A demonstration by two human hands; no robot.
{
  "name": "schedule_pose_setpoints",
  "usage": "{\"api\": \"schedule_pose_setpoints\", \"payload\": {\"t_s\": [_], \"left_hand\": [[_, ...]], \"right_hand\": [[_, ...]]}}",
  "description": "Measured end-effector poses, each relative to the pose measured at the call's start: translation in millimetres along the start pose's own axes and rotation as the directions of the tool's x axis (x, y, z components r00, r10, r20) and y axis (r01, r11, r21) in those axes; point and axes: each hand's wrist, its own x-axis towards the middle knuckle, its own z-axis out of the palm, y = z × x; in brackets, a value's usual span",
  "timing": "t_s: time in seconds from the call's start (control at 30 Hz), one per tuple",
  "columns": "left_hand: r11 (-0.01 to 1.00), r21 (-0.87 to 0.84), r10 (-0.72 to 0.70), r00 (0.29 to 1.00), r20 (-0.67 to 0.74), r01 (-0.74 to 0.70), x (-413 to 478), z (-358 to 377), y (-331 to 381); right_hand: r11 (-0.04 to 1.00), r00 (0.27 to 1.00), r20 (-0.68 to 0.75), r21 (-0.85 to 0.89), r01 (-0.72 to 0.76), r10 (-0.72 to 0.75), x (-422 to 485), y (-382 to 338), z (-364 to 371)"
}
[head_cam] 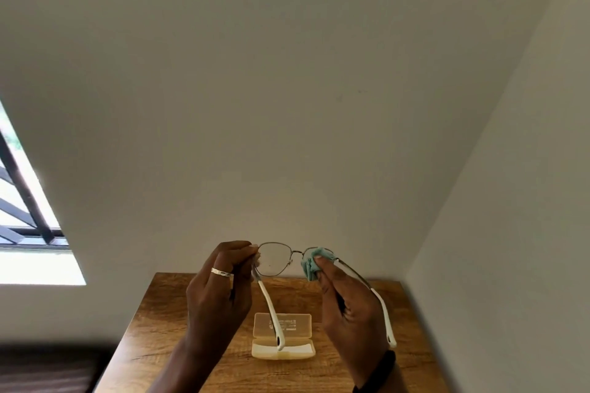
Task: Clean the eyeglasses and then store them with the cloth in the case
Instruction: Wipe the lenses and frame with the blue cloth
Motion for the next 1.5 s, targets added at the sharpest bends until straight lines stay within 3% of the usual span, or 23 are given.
{"api": "schedule_pose_setpoints", "payload": {"t_s": [0.1, 0.23, 0.4, 0.6, 0.73, 1.03, 1.37, 1.5], "left_hand": [[1.0, 0.009, -0.01, 1.0, 0.013, 0.01, -5, 1, -1], [0.999, -0.003, -0.033, 0.999, 0.017, 0.033, -8, 4, 1], [0.998, -0.007, -0.063, 0.998, -0.003, 0.063, -2, 4, 7], [0.998, 0.031, -0.051, 0.999, -0.014, 0.051, 2, 1, 7], [0.999, 0.031, -0.035, 0.999, -0.033, 0.036, 4, -2, 11], [0.995, -0.013, -0.097, 0.995, -0.027, 0.096, 4, 2, 10], [0.997, -0.027, -0.074, 0.996, -0.057, 0.073, 5, -3, 13], [0.997, -0.013, -0.075, 0.995, -0.073, 0.075, 4, -6, 11]], "right_hand": [[1.0, 1.0, -0.014, -0.031, -0.004, 0.004, -2, 1, -2], [0.997, 0.99, -0.138, -0.068, -0.037, 0.027, 10, -12, -4], [0.991, 0.975, -0.193, 0.095, -0.091, 0.108, 27, -27, 4], [0.976, 0.983, -0.136, 0.197, -0.097, 0.126, 19, -30, 5], [0.987, 0.989, -0.081, 0.118, -0.111, 0.121, 10, -22, -3], [0.994, 0.971, -0.217, 0.065, -0.089, 0.101, 40, -26, -3], [0.966, 0.992, -0.069, 0.246, -0.086, 0.106, 30, -40, -2], [0.989, 0.995, -0.021, 0.115, -0.092, 0.095, 15, -24, -7]]}}
